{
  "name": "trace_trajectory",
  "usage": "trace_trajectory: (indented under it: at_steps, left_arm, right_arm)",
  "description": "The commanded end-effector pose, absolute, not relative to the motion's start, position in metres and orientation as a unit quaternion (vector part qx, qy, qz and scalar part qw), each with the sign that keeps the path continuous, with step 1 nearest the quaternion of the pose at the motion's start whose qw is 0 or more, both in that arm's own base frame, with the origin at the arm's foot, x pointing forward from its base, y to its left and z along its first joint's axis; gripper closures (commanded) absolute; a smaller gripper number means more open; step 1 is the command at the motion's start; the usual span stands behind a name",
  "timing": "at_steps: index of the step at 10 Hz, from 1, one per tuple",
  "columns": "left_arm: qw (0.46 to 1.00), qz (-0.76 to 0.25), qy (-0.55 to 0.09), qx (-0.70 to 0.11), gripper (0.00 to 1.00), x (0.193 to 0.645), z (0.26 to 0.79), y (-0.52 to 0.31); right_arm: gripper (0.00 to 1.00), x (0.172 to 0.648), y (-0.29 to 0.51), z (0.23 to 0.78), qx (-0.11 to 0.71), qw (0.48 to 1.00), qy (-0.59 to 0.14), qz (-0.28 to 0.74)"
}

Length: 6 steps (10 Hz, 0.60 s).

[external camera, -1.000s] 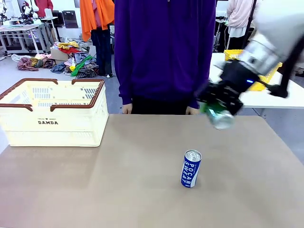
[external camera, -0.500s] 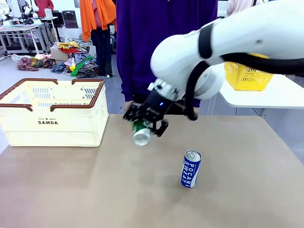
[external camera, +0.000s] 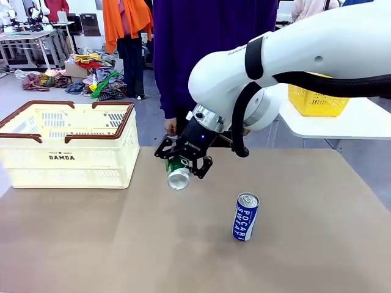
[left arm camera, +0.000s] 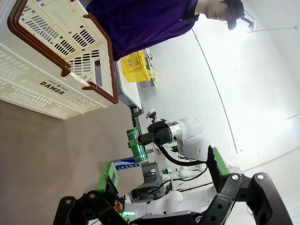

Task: Place the drinks into the Shopping basket.
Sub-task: Pick up one drink and place it into the Shopping basket.

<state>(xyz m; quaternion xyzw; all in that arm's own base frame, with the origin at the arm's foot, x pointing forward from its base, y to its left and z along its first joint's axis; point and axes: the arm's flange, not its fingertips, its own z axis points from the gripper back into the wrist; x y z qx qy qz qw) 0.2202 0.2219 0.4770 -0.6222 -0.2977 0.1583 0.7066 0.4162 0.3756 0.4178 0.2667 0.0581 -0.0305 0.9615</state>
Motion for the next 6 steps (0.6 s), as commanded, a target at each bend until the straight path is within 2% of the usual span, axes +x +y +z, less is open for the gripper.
trace_trajectory:
  at_steps: [1,2,4,6]
  left_arm:
    - [0.71,0.15,-0.296,-0.621,0.0,0.217,0.477,0.223]
    - [0.71,0.15,-0.296,-0.621,0.0,0.217,0.477,0.223]
    - [0.71,0.15,-0.296,-0.621,0.0,0.217,0.477,0.223]
    - [0.71,0.15,-0.296,-0.621,0.0,0.217,0.477,0.223]
  right_arm:
    - [1.0,0.411,0.372,0.423,0.266,0.962,0.049,-0.031]
    - [1.0,0.416,0.376,0.418,0.267,0.962,0.058,-0.03]
    - [1.0,0.429,0.437,0.425,0.135,0.989,0.059,-0.012]
    - [1.0,0.428,0.472,0.408,0.06,0.997,0.051,0.0]
